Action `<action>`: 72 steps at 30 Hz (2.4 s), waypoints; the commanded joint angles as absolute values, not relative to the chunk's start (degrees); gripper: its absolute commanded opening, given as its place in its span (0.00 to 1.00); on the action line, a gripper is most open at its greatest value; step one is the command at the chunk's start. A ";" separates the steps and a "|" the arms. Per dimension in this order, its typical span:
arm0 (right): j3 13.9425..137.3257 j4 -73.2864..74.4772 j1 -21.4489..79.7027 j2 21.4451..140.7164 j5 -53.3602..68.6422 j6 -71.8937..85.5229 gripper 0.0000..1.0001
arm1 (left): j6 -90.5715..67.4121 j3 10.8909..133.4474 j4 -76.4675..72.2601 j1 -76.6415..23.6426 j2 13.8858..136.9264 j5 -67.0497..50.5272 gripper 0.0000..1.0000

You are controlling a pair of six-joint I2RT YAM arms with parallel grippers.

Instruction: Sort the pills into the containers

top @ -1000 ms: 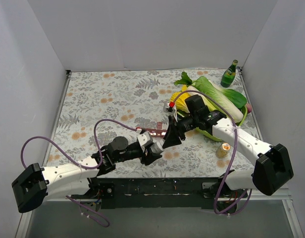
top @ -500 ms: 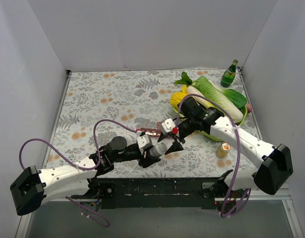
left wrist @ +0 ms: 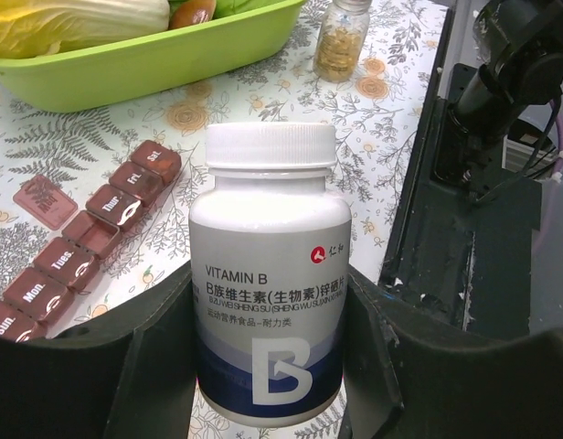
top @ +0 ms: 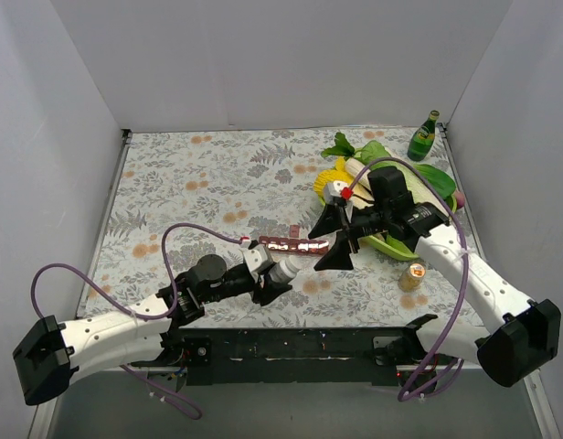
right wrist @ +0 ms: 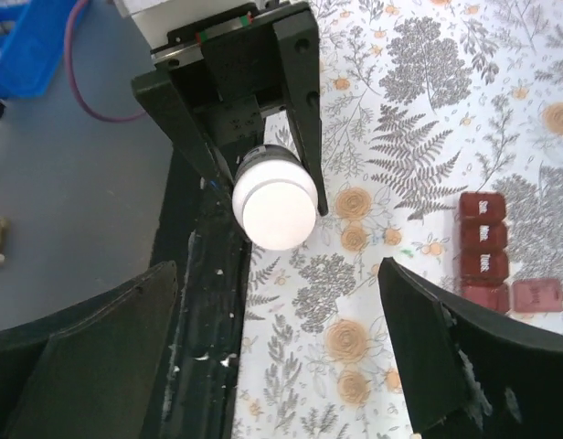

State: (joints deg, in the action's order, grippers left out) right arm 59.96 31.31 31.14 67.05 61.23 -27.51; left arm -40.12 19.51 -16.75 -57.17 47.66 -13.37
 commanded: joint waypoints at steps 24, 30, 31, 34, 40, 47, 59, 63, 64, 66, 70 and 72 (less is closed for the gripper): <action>53.61 8.26 33.66 77.16 58.98 18.72 0.85 | -38.94 22.58 -20.04 -57.22 53.26 -7.12 0.00; 55.28 8.70 34.63 78.75 58.10 18.46 0.73 | -38.58 23.20 -20.39 -57.22 54.93 -7.65 0.00; 55.37 8.96 34.89 79.01 58.01 18.46 0.72 | -38.58 23.20 -20.39 -57.22 54.93 -7.73 0.00; 55.28 9.32 35.16 79.01 57.04 17.85 0.62 | -38.50 23.20 -20.39 -57.22 55.37 -7.74 0.00; 56.60 11.59 35.94 78.31 59.50 11.89 0.24 | -37.88 22.77 -19.60 -57.22 54.67 -7.56 0.00; 66.44 36.34 43.85 77.61 62.32 -42.04 0.11 | -35.86 21.44 -16.88 -57.13 52.21 -16.86 0.00; 67.59 42.65 47.20 78.75 55.11 -64.81 0.64 | -36.03 22.50 -13.01 -57.04 50.45 -18.81 0.00; 67.41 32.45 44.31 77.00 55.20 -37.23 0.77 | -35.95 22.68 -12.13 -57.13 50.71 -17.32 0.00; 67.50 31.74 43.34 76.73 55.72 -33.09 0.78 | -36.03 22.68 -11.95 -57.13 50.71 -16.97 0.00; 66.89 27.55 40.62 75.86 57.75 -21.06 0.82 | -36.39 22.24 -12.30 -57.13 50.45 -15.56 0.00; 60.58 20.23 39.29 73.31 53.80 -2.41 0.83 | -37.35 21.71 -14.49 -57.13 50.89 -10.30 0.00; 58.46 18.47 39.29 71.99 50.02 4.35 0.84 | -37.96 21.71 -15.38 -57.13 51.41 -9.15 0.00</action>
